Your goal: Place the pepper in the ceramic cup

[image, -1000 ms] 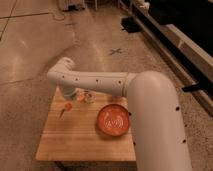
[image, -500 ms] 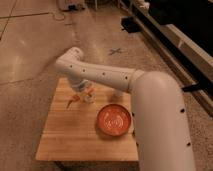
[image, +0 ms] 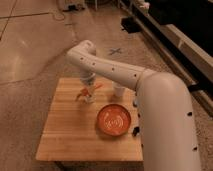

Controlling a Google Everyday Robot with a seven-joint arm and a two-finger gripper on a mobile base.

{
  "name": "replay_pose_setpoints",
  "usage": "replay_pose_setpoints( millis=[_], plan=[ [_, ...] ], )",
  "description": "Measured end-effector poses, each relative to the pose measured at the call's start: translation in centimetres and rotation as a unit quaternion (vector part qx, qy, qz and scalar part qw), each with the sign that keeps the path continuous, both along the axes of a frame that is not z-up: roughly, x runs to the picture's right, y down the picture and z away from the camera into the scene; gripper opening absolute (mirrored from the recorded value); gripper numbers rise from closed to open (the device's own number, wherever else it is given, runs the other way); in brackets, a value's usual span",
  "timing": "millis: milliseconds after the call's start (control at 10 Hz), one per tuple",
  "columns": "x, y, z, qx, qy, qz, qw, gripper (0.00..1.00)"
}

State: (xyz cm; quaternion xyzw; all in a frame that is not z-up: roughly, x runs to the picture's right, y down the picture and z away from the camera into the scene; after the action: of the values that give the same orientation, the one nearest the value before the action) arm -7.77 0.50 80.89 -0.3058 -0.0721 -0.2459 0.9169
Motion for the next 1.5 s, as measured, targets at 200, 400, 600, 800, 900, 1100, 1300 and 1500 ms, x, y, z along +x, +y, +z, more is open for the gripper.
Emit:
replay_pose_setpoints(
  millis=[200,400,600,800,900,1100,1300,1500],
  plan=[
    [0.8,-1.1,0.0,0.001,0.006,0.008,0.9999,0.01],
    [3.2,-2.4,0.1,-0.002,0.019,0.013,0.9997,0.01],
    [5.3,-3.8,0.0,-0.003,0.032,0.018,0.9993,0.01],
    [5.9,-4.7,0.1,-0.002,0.04,0.023,0.9989,0.01],
    [6.6,-4.9,0.0,-0.001,0.044,0.023,0.9987,0.01],
    [9.1,-5.7,0.1,0.002,0.059,0.028,0.9978,0.01],
    [9.6,-6.1,0.3,0.001,0.065,0.033,0.9973,0.01],
    [10.2,-6.2,0.4,0.0,0.074,0.033,0.9967,0.01]
  ],
)
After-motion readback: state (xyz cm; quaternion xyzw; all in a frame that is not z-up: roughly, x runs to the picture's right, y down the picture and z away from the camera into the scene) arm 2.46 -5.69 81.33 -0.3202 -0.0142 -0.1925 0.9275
